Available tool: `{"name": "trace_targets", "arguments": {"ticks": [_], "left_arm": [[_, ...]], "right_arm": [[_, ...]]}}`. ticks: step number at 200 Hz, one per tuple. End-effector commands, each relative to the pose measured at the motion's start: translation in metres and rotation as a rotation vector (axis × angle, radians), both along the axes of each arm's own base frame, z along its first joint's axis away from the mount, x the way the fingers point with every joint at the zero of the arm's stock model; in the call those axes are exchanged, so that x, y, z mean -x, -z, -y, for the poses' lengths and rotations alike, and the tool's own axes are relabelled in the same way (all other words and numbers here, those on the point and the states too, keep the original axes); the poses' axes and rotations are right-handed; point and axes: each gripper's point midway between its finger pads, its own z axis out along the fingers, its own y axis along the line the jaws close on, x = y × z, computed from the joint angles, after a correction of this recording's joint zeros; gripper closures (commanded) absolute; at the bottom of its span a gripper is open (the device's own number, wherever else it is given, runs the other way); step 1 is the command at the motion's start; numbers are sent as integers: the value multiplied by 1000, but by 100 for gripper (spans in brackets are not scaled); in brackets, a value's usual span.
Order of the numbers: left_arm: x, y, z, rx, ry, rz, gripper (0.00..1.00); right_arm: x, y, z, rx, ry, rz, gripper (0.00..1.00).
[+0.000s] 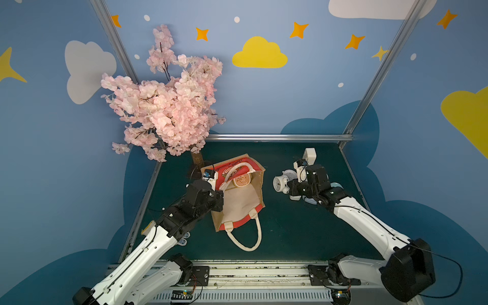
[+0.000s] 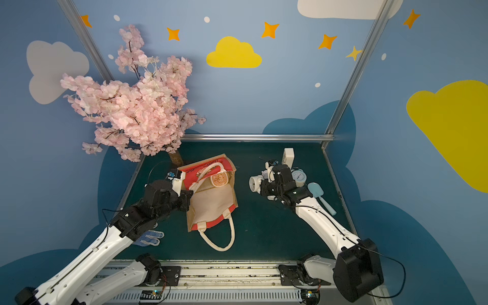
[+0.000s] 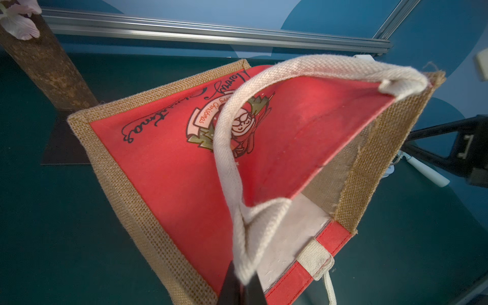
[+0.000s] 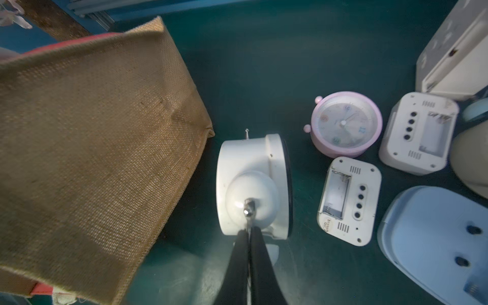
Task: Take the alarm clock out of the canvas bag
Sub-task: Place the alarm at the center of the board.
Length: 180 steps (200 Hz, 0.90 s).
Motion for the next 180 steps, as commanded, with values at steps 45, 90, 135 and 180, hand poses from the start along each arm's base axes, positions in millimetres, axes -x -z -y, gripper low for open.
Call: {"name": "trace_targets", "arguments": {"ticks": [45,90,135,180], "left_arm": [[0,-8,0,21,-4,19,93],[0,-7,1,27,-3,16,93],[1,-5,1,27,-5,15,93],[1,-5,0,25,-6,16,93]], "right_arm": [[-33,8,-26,-157,-41,-28,100],[-45,15,-28,-223,-40,-62,100],[-56,27,-13,-330,20,-104,100],[-56,52,-5,-306,39,-181,100]]}}
